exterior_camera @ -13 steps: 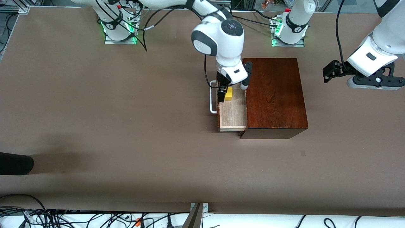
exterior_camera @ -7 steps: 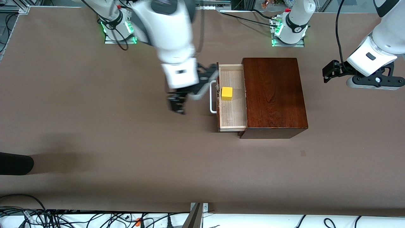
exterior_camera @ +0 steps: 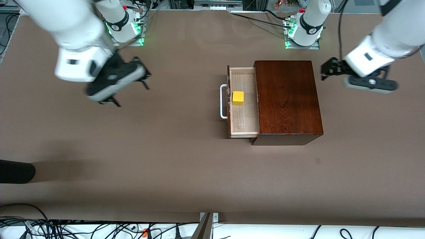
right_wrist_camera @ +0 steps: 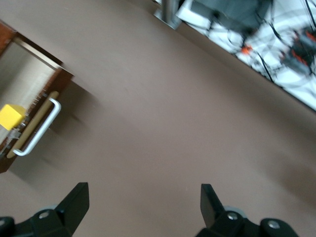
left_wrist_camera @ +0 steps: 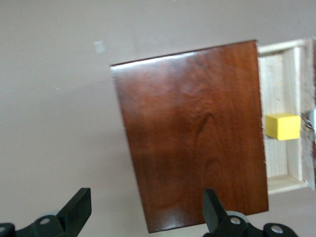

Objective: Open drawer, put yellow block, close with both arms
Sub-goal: 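Withdraw the right gripper while the left gripper reaches the drawer front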

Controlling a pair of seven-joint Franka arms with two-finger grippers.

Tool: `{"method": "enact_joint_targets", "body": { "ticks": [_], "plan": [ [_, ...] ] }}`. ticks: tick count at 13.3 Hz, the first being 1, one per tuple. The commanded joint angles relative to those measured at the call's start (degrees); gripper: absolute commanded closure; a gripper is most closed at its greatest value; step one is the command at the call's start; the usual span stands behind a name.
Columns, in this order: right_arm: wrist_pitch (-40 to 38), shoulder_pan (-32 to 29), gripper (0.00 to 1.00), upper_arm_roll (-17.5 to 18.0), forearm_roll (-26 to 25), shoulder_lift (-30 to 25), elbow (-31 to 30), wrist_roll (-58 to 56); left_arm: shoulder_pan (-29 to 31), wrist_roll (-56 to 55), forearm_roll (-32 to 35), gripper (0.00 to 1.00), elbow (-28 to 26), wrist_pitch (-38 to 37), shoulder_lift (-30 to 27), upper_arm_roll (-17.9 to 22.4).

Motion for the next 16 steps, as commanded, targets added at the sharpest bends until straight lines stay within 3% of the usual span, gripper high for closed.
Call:
{"method": "enact_joint_targets", "body": {
  "ticks": [1, 3, 5, 8, 11, 13, 16],
  "plan": [
    [0.8, 0.5, 0.00, -3.5, 1.5, -12.1, -15.8, 1.6, -1.1, 1.3, -0.9, 0.00, 4.2, 0.1, 5.1, -4.4],
    [0.5, 0.5, 0.00, -5.7, 1.5, -15.4, -20.0, 1.8, -1.1, 1.2, -0.8, 0.00, 8.8, 0.2, 10.2, -8.5],
    [-1.4, 0.5, 0.00, -8.5, 1.4, -16.0, -20.2, 1.7, -2.0, 1.2, -0.5, 0.00, 11.1, 0.7, 14.0, -11.8],
    [-2.4, 0.5, 0.00, -12.5, 1.4, -16.2, -20.2, 1.7, -7.4, 1.3, -0.2, 0.00, 11.9, 5.0, 17.9, -12.3],
    [-3.6, 0.2, 0.00, -13.2, 1.4, -16.1, -20.4, 1.7, -13.9, 1.3, -0.2, 0.00, 11.9, 8.7, 22.1, -12.3],
    [-5.0, -3.7, 0.00, -12.2, 1.0, -16.1, -20.5, 1.6, -16.5, 7.8, -0.2, 0.00, 11.9, 13.6, 25.7, -12.3],
    [-4.8, -12.6, 0.00, -6.1, -0.1, -15.6, -20.9, -0.5, -18.1, 21.2, -0.3, 0.00, 11.9, 19.6, 29.6, -12.4]
  ]
}}
